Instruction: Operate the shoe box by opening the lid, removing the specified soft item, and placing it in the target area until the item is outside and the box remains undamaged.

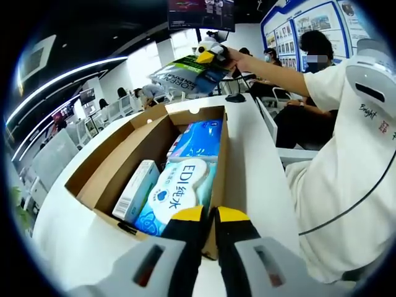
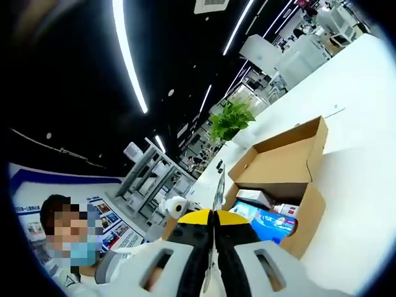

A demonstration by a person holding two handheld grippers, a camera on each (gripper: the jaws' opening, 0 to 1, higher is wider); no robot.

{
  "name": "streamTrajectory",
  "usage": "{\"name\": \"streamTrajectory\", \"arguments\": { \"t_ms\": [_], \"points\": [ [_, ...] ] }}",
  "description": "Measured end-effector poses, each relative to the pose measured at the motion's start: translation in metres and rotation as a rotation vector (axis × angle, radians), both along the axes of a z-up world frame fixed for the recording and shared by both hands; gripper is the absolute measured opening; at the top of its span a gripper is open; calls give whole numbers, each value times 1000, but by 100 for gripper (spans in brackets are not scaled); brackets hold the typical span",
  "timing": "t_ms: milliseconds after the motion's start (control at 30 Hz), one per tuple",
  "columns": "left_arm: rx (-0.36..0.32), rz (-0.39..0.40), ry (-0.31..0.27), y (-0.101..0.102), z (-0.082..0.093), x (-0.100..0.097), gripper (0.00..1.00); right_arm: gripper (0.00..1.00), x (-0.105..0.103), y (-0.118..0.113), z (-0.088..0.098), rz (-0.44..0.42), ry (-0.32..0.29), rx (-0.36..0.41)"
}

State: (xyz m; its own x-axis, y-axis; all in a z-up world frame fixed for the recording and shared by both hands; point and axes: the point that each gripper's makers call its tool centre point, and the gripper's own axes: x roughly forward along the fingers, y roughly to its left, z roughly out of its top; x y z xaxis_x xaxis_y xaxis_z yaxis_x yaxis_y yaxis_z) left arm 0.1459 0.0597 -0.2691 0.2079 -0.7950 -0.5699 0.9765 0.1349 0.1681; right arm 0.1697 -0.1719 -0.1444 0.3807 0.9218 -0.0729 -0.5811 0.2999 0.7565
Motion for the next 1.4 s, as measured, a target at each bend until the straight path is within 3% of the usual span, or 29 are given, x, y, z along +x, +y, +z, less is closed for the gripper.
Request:
{"name": "streamTrajectory", "arguments": {
  "t_ms": [300,867,1200,1400],
  "points": [
    [-3,1,3,0,0,0,6,0,-11,-23,-3,-29,16,13],
    [-6,-18,3,1,0,0,5,0,-30,-61,12,-34,7,33],
    [-8,-17,1,0,0,0,5,0,-33,-66,6,-41,10,-14],
    [-21,-16,2,1,1,0,5,0,-38,-73,8,4,5,-48]
  ]
}}
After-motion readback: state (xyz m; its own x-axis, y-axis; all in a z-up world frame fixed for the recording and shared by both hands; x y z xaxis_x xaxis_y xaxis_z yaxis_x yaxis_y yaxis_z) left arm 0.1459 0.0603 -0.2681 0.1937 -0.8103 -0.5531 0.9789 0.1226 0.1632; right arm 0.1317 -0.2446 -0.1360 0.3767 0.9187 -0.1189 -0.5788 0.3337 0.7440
